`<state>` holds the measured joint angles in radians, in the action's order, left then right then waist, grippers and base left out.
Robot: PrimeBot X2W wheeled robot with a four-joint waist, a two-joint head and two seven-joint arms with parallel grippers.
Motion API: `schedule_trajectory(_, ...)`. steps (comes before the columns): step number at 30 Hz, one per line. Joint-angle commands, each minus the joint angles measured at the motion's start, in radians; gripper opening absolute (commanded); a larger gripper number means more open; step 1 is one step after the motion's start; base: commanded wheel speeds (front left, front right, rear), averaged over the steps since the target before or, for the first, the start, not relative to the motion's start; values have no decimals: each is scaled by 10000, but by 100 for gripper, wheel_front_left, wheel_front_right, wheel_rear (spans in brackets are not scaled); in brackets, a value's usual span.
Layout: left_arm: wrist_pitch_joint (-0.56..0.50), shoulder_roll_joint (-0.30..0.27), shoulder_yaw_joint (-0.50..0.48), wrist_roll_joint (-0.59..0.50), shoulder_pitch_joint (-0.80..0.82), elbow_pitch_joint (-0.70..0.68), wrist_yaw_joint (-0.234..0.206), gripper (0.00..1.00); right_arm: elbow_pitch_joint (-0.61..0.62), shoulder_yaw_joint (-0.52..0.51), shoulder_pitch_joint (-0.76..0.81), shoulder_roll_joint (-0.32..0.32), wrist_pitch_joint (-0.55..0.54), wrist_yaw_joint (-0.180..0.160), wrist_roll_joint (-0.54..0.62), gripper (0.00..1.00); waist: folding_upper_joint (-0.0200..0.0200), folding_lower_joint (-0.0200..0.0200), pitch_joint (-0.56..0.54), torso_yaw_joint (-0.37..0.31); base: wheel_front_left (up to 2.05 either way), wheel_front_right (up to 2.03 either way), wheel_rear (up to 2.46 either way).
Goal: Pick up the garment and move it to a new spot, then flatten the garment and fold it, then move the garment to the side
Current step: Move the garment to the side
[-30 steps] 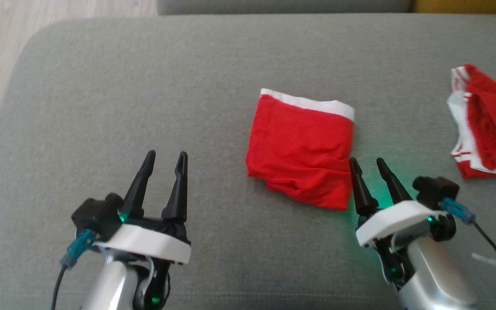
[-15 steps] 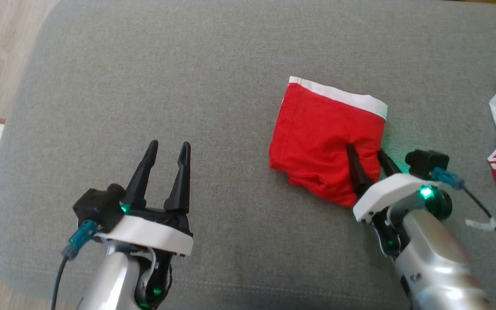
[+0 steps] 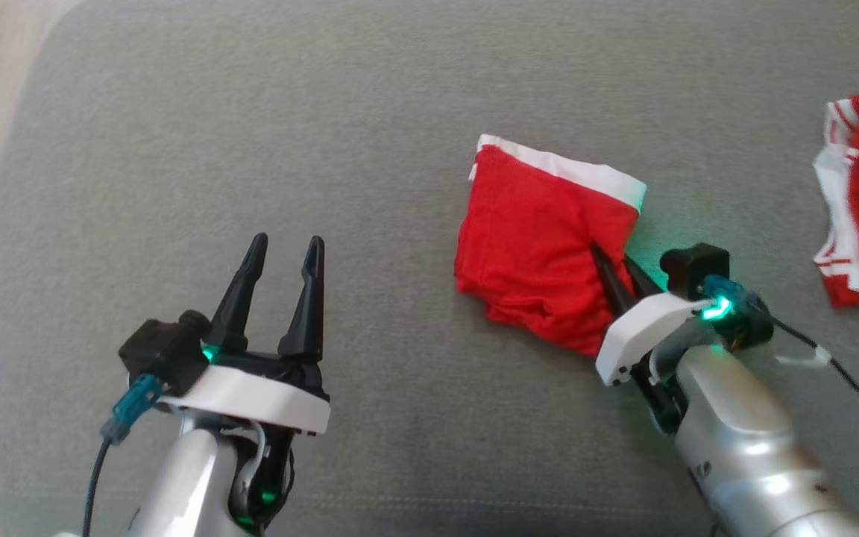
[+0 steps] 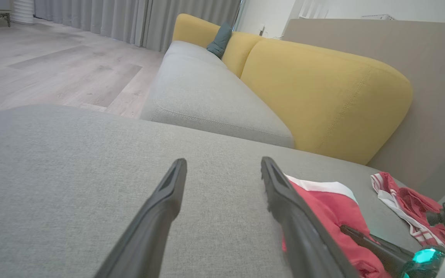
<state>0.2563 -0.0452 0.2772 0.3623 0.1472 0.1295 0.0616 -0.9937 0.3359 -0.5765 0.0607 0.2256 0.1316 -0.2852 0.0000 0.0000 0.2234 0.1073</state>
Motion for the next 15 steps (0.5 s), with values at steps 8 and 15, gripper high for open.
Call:
schedule_trajectory(8, 55, -51, -411, -109, 346, -501, 21, 100, 1509, 148, -848, 1003, 233, -9, 3090, 0, 0, 0, -142, -1150, 0, 0, 0)
schedule_trajectory(15, 55, -51, -419, -157, 530, -568, 83, 100, 2924, 1418, -1340, 2744, -612, -9, 2915, 0, 0, 0, 128, -1919, 0, 0, 0)
